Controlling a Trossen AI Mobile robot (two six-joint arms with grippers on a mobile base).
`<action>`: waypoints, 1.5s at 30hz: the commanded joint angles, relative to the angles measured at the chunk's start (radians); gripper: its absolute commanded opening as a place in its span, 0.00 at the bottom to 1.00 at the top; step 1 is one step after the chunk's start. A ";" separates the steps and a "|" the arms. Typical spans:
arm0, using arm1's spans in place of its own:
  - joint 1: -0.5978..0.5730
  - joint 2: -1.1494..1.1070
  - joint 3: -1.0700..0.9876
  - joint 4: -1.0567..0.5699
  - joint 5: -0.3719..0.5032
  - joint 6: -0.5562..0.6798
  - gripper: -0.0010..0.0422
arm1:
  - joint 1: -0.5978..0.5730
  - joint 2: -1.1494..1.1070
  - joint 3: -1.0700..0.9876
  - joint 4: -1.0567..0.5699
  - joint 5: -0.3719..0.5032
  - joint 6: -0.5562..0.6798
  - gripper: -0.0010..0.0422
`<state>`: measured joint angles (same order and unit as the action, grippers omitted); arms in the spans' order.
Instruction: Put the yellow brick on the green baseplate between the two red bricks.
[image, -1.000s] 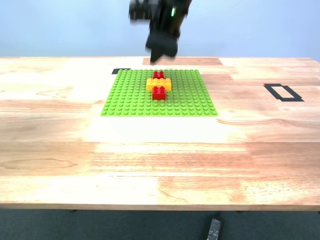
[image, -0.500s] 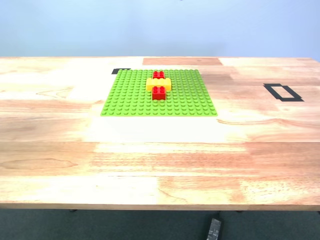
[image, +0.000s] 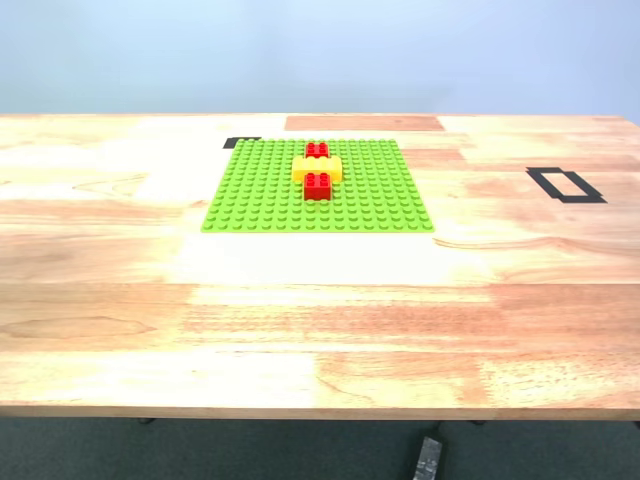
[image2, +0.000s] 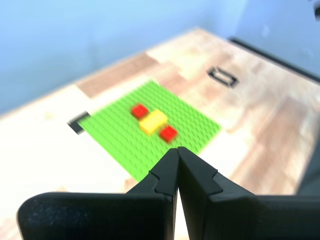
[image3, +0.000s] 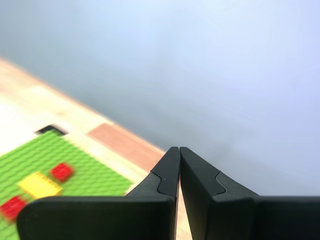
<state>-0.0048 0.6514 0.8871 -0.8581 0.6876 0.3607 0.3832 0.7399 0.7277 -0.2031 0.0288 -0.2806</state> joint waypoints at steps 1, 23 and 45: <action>0.000 -0.074 -0.077 0.117 -0.025 -0.065 0.02 | -0.006 -0.129 -0.069 -0.014 0.059 0.053 0.02; 0.000 -0.564 -0.416 0.414 -0.432 -0.301 0.02 | -0.007 -0.586 -0.336 -0.095 0.298 0.203 0.02; 0.000 -0.645 -0.708 0.715 -0.459 -0.470 0.02 | -0.005 -0.729 -0.593 0.171 0.282 0.172 0.02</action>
<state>-0.0048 0.0040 0.1898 -0.1410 0.2180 -0.1074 0.3782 0.0071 0.1406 -0.0319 0.3138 -0.1055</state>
